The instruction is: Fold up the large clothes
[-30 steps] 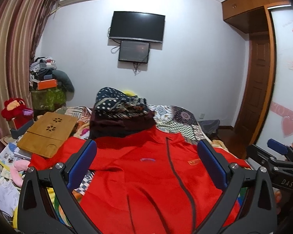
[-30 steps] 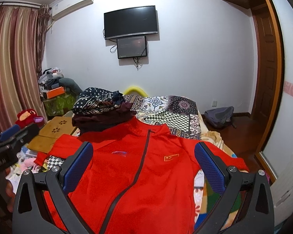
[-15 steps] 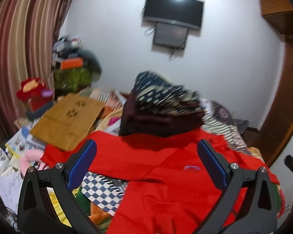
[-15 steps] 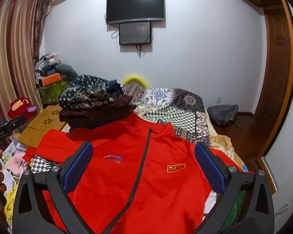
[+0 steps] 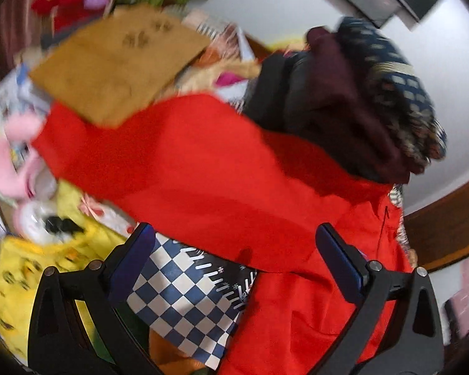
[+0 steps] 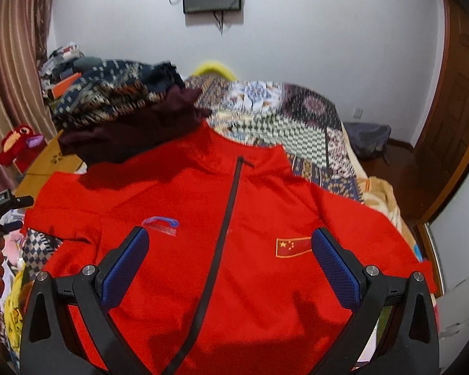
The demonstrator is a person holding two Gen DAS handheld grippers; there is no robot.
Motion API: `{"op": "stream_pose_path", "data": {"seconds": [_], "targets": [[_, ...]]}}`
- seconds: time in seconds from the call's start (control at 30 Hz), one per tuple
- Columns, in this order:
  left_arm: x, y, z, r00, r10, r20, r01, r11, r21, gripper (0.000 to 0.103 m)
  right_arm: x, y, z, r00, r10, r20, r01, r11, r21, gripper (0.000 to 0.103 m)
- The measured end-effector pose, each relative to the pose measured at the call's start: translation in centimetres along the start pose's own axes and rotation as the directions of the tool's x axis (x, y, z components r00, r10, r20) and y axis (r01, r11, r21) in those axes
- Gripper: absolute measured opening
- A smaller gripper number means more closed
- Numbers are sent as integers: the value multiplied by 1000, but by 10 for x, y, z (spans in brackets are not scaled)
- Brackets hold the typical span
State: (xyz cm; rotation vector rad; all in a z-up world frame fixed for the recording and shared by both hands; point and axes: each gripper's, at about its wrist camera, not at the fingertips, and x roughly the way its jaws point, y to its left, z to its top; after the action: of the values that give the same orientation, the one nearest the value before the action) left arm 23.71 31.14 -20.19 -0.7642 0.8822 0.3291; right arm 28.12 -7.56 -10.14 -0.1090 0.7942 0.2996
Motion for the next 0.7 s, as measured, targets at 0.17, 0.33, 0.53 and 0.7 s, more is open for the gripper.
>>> {"op": "stream_pose_path", "data": {"seconds": [0.17, 0.33, 0.53, 0.7], "targets": [[25, 41, 0, 991, -110, -72, 95, 979, -180, 92, 15, -7, 4, 999, 2, -36, -2, 1000, 25, 103], [34, 51, 2, 990, -120, -70, 103, 973, -207, 86, 22, -11, 7, 998, 20, -61, -18, 999, 48, 103], [32, 31, 20, 991, 117, 65, -112, 991, -79, 40, 20, -15, 7, 998, 15, -68, -11, 998, 61, 103], [29, -5, 26, 967, 201, 160, -212, 976, 53, 10, 10, -19, 9, 999, -1, -52, 4, 998, 60, 103]]}}
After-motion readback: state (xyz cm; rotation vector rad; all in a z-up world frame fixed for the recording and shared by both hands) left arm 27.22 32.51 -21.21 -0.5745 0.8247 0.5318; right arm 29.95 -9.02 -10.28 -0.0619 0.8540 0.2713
